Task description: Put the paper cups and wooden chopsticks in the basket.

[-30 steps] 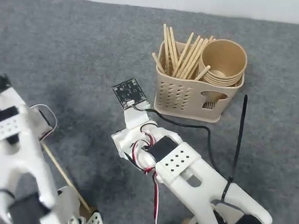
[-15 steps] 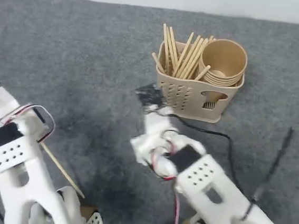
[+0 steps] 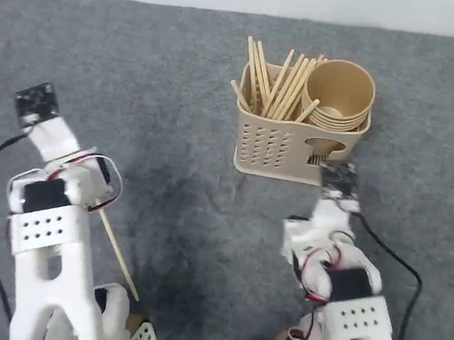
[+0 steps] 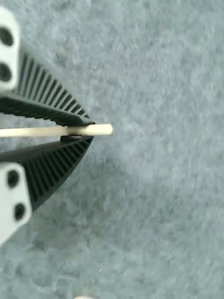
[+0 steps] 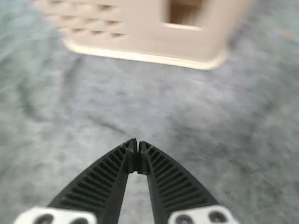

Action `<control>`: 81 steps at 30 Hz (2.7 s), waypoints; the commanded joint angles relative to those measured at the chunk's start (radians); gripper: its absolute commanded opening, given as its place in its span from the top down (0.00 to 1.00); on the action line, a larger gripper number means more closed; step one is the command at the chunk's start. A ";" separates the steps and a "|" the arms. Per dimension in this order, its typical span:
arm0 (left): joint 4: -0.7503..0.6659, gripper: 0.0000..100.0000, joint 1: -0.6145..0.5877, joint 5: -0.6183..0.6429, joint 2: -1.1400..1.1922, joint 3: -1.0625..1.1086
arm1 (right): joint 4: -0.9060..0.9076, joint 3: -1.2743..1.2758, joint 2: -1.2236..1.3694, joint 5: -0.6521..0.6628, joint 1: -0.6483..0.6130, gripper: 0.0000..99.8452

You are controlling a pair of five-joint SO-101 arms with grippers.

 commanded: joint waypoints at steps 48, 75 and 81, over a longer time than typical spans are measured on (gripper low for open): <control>-1.007 0.99 0.381 0.037 -0.543 -0.139 | 0.067 0.249 -0.503 0.021 0.153 0.99; -1.255 0.99 0.687 0.031 0.060 -0.168 | 0.067 0.249 -0.503 0.069 0.148 0.99; -1.278 0.99 0.687 0.031 0.112 -0.120 | 0.067 0.250 -0.503 0.069 0.147 0.99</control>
